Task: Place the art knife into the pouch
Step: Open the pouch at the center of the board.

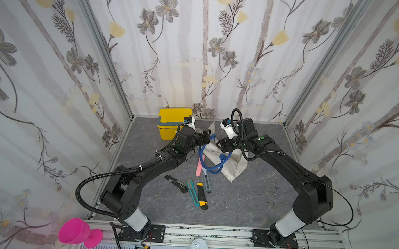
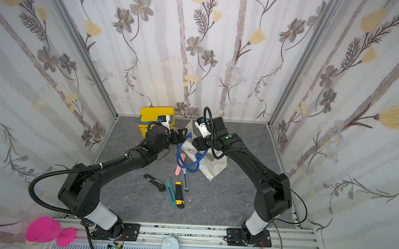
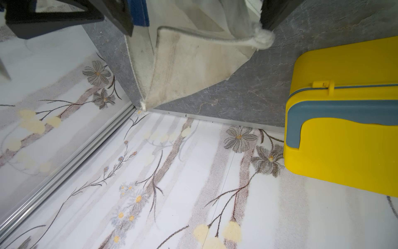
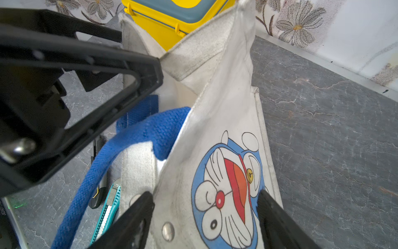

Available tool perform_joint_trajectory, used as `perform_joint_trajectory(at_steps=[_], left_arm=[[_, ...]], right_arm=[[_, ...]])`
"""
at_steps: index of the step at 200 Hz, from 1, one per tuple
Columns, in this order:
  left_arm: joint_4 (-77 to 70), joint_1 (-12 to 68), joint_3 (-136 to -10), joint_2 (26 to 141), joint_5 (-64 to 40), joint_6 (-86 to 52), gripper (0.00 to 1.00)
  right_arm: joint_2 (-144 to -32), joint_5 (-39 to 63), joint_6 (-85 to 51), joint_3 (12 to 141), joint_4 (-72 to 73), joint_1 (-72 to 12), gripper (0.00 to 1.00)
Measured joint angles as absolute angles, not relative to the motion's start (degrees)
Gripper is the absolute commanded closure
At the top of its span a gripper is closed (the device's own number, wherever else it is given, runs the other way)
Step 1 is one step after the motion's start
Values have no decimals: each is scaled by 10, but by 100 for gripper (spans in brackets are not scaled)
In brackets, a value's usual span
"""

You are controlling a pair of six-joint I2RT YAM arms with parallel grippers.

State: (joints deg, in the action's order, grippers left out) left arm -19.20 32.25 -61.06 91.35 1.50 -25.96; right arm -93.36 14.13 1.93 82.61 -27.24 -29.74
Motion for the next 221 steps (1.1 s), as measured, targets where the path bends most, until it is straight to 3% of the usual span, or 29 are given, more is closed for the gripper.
perform_joint_trajectory(at_steps=[73,120,221], left_arm=[[-178,322,-626,934,19,-257,14],[-177,322,-629,936,19,-257,14],[-173,322,-627,930,22,-257,14]], right_arm=[[-885,169,-10,826,-273,-310,23],[-924,91,-1,861,-311,-339,25],[-983,34,15,905,-343,-354,51]])
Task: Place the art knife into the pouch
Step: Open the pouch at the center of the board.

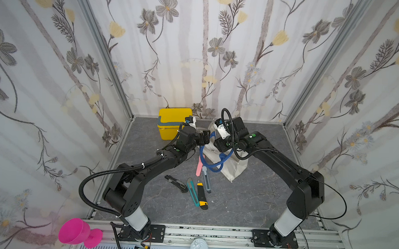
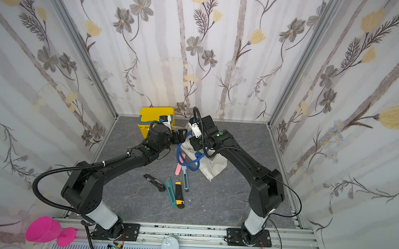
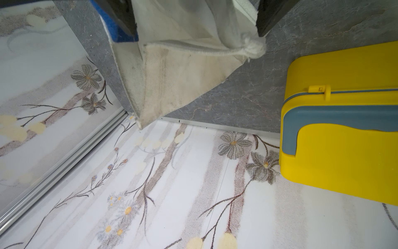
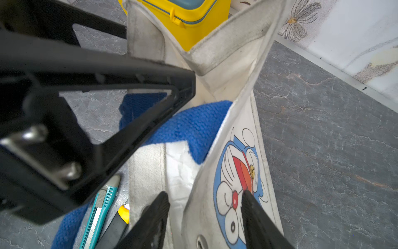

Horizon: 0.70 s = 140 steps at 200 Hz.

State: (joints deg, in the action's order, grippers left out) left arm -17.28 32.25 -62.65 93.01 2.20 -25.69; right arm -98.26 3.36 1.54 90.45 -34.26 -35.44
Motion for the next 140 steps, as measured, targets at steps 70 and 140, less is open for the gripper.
perform_joint_trajectory(at_steps=[70,140], left_arm=[[-171,322,-613,909,29,-257,12],[-150,322,-576,861,31,-255,12]], right_arm=[[-994,20,15,906,-345,-353,83],[-961,60,-17,903,-340,-312,100]])
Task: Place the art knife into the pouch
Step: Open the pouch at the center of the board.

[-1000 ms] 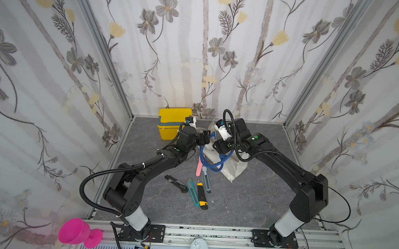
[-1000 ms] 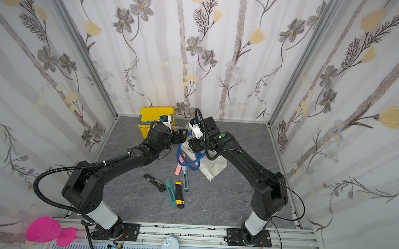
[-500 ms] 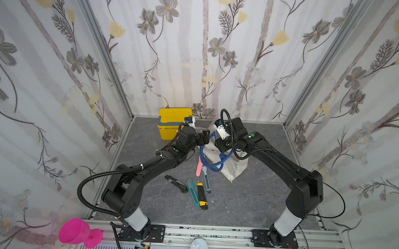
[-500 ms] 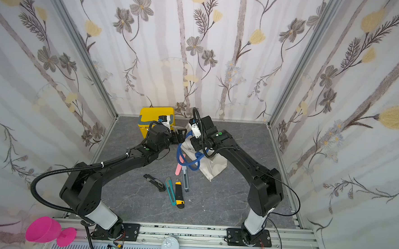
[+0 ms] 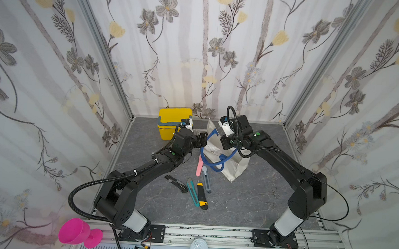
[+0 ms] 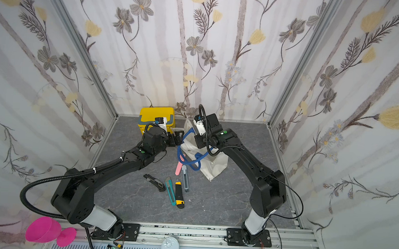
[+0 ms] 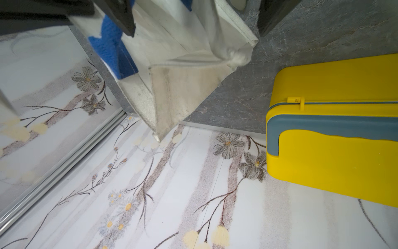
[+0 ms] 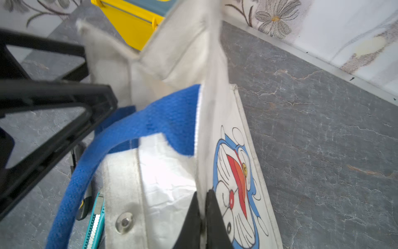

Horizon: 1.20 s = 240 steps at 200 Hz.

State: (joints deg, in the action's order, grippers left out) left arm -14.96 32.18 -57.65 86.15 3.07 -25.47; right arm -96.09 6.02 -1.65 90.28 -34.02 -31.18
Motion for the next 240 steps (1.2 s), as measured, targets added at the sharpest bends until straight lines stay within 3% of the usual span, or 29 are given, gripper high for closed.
perform_joint_trajectory(at_steps=[99,240], left_arm=[[-134,312,-530,811,23,-277,11],[-150,322,-596,965,-28,-328,22]], right_arm=[[-898,181,-90,840,-282,-222,100],[-883,246,-130,792,-225,-185,100]])
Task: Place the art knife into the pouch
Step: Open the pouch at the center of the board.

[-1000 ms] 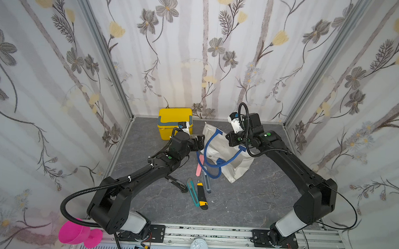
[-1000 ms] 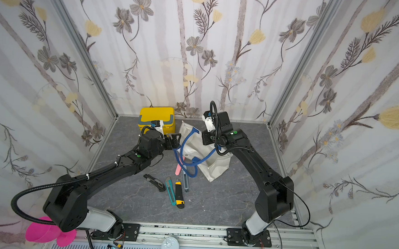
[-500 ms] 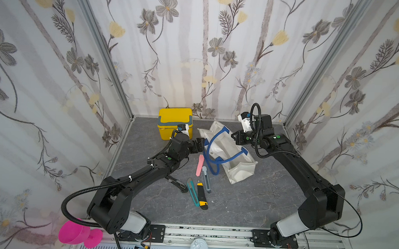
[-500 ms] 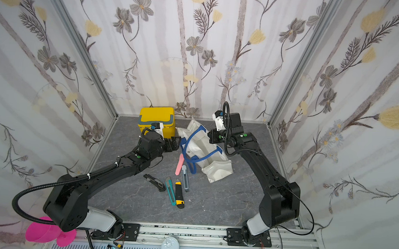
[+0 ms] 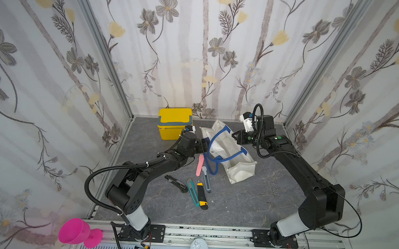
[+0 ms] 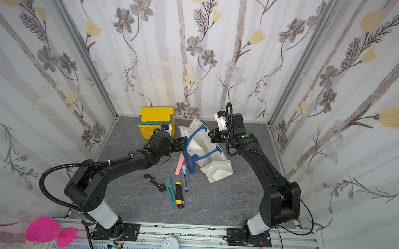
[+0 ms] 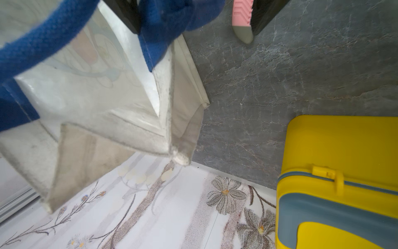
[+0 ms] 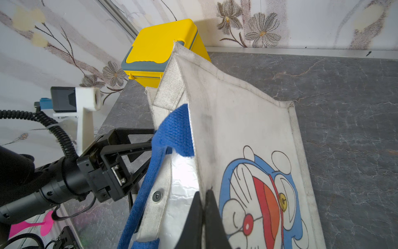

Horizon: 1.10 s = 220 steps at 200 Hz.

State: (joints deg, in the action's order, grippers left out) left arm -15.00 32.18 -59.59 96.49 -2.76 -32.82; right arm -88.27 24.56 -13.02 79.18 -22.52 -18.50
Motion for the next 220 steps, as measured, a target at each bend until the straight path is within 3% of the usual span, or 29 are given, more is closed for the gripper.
perform_joint_trajectory(at_steps=[55,79,94,118,135,149,165,182,198,204,214,220], left_arm=[[-162,325,-649,1017,-57,-328,15],[-178,330,-650,1023,-75,-328,24],[-181,331,-659,1031,-84,-328,36],[-192,331,-676,1051,-93,-333,48],[-195,331,-685,1063,-100,-336,64],[-195,330,-693,1071,-103,-339,85],[-195,329,-705,1076,-105,-343,99],[-193,328,-721,1080,-108,-346,100],[-190,328,-732,1080,-112,-346,100],[-183,328,-740,1080,-113,-345,100],[-168,328,-758,1080,-123,-343,100],[-156,328,-774,1081,-126,-337,100]], right_arm=[[-878,262,-130,778,-213,-176,100],[-878,272,-130,771,-208,-172,100],[-878,275,-130,767,-206,-167,100],[-878,279,-130,762,-197,-158,100],[-878,280,-130,761,-195,-153,100],[-877,279,-130,760,-195,-151,100],[-875,280,-130,757,-193,-150,100],[-874,277,-130,753,-190,-149,100],[-873,272,-130,751,-187,-148,93],[-872,269,-130,750,-187,-148,86],[-868,265,-130,750,-187,-148,59],[-865,263,-130,750,-188,-148,48]])
